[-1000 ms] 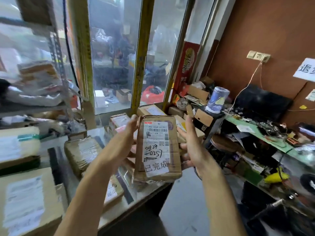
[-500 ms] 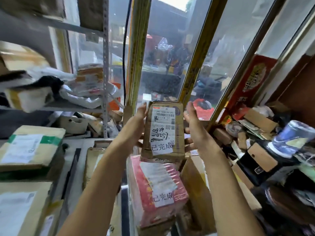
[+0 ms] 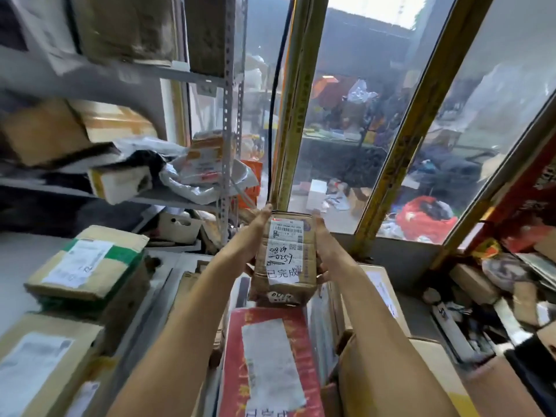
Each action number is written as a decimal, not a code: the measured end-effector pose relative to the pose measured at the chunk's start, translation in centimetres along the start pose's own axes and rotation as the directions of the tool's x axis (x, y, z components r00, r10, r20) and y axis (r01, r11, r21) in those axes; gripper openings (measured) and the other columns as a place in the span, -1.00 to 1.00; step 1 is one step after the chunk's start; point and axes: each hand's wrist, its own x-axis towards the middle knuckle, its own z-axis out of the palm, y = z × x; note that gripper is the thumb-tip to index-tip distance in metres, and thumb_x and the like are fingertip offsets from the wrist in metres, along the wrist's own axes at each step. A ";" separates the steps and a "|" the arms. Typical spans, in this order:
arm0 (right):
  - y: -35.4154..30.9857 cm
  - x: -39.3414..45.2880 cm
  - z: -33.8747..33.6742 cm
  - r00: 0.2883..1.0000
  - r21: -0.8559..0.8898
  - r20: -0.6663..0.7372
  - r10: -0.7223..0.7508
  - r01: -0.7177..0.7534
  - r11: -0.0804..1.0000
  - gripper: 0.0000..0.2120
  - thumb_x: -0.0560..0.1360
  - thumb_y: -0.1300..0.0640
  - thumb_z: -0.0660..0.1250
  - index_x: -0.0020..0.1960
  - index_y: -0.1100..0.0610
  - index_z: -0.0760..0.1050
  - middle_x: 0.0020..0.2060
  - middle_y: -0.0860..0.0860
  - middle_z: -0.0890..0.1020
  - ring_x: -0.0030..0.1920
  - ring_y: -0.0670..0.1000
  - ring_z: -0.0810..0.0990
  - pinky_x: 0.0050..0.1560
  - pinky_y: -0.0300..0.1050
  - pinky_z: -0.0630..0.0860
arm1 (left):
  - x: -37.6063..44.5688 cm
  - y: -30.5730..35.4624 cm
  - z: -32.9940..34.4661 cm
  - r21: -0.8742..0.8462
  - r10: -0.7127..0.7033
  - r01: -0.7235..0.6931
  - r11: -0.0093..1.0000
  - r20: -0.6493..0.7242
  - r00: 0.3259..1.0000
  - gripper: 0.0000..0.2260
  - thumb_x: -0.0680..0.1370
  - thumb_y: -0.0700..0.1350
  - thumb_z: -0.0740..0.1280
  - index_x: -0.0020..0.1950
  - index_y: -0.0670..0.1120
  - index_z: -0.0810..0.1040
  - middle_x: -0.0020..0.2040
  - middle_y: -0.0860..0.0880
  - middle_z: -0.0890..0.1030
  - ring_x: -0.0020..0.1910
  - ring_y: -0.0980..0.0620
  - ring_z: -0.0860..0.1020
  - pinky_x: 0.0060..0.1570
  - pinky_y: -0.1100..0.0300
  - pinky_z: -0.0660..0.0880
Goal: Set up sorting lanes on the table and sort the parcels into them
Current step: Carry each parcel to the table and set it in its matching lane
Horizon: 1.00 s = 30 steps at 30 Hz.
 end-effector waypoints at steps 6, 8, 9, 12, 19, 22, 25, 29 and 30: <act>2.2 1.4 0.1 0.996 -0.032 0.037 0.086 -0.084 0.996 -0.24 0.50 -0.55 -0.19 0.14 -0.13 0.61 -0.05 -0.01 0.70 -0.14 0.00 0.59 0.30 0.19 0.52 | 0.4 -1.4 1.1 0.054 -0.043 0.043 0.998 -0.006 0.999 -0.43 0.61 0.38 -0.01 0.43 0.09 0.43 0.19 0.04 0.60 0.32 -0.03 0.50 0.41 -0.05 0.29; 2.5 1.6 -0.1 0.994 -0.043 0.048 0.101 -0.099 0.994 -0.23 0.52 -0.53 -0.19 0.20 -0.09 0.60 -0.13 -0.03 0.67 -0.16 -0.02 0.58 0.34 0.19 0.50 | 0.6 -1.9 1.4 0.085 -0.079 0.077 0.993 0.014 0.997 -0.38 0.59 0.41 -0.03 0.41 0.06 0.48 0.28 -0.01 0.61 0.34 -0.08 0.50 0.46 -0.19 0.26; 2.5 1.5 -0.2 0.993 -0.043 0.055 0.104 -0.101 0.994 -0.26 0.54 -0.51 -0.18 0.16 -0.08 0.59 -0.19 -0.05 0.65 -0.18 -0.02 0.58 0.34 0.16 0.50 | 0.8 -2.1 1.5 0.097 -0.090 0.088 0.991 0.022 0.996 -0.35 0.58 0.43 -0.03 0.41 0.05 0.49 0.34 -0.03 0.58 0.37 -0.09 0.48 0.48 -0.19 0.24; 2.6 1.4 -0.5 0.992 -0.058 0.063 0.106 -0.103 0.993 -0.31 0.58 -0.46 -0.20 0.11 -0.07 0.56 -0.25 -0.07 0.60 -0.22 -0.04 0.57 0.23 0.09 0.53 | 1.2 -2.5 1.7 0.101 -0.078 0.075 0.992 0.024 0.997 -0.46 0.61 0.40 -0.04 0.17 0.09 0.57 0.35 -0.01 0.58 0.24 0.03 0.53 0.37 -0.04 0.28; 2.7 0.8 -0.9 0.989 -0.062 0.088 0.121 -0.116 0.991 -0.41 0.63 -0.40 -0.18 0.12 -0.08 0.49 -0.25 -0.09 0.57 -0.23 -0.06 0.53 0.14 0.07 0.54 | 1.5 -2.7 1.5 0.165 -0.165 0.164 0.972 -0.010 0.986 -0.46 0.60 0.40 -0.02 0.09 0.08 0.60 -0.04 0.02 0.66 -0.08 -0.03 0.58 0.08 -0.05 0.51; 2.6 0.7 -1.0 0.988 -0.089 0.106 0.115 -0.105 0.990 -0.43 0.65 -0.37 -0.18 0.19 -0.07 0.48 -0.25 -0.12 0.54 -0.20 -0.08 0.50 0.25 0.10 0.50 | 1.3 -2.7 1.5 0.188 -0.166 0.171 0.967 -0.041 0.985 -0.42 0.58 0.42 0.00 0.20 0.06 0.60 0.12 -0.05 0.67 0.05 -0.12 0.60 0.18 -0.14 0.52; 2.7 0.6 -1.3 0.991 -0.093 0.107 0.079 -0.070 0.993 -0.39 0.67 -0.34 -0.18 0.32 -0.04 0.49 -0.19 -0.14 0.56 -0.10 -0.08 0.55 0.38 0.10 0.43 | 1.6 -3.1 1.2 0.190 -0.155 0.163 0.968 -0.058 0.986 -0.41 0.59 0.41 0.01 0.22 0.04 0.60 0.14 -0.07 0.66 0.07 -0.10 0.60 0.27 -0.20 0.48; 3.6 2.0 0.0 0.987 -0.172 0.102 0.124 -0.105 0.980 -0.05 0.41 -0.64 -0.22 0.48 -0.08 0.42 0.38 -0.02 0.54 0.45 0.13 0.45 0.49 0.23 0.31 | 1.9 -3.7 1.1 0.189 -0.110 0.120 0.975 -0.066 0.992 -0.47 0.64 0.33 -0.01 0.04 0.05 0.63 -0.16 0.12 0.66 -0.07 0.05 0.57 0.36 -0.14 0.39; 4.5 3.4 0.4 0.991 -0.171 0.100 0.093 -0.075 0.982 0.14 0.20 -0.76 -0.24 0.53 -0.14 0.36 0.49 -0.04 0.44 0.51 0.14 0.38 0.51 0.28 0.26 | 1.8 -3.8 1.1 0.187 -0.095 0.106 0.976 -0.067 0.993 -0.48 0.65 0.32 -0.01 0.04 0.05 0.63 -0.17 0.13 0.66 -0.06 0.08 0.57 0.36 -0.12 0.40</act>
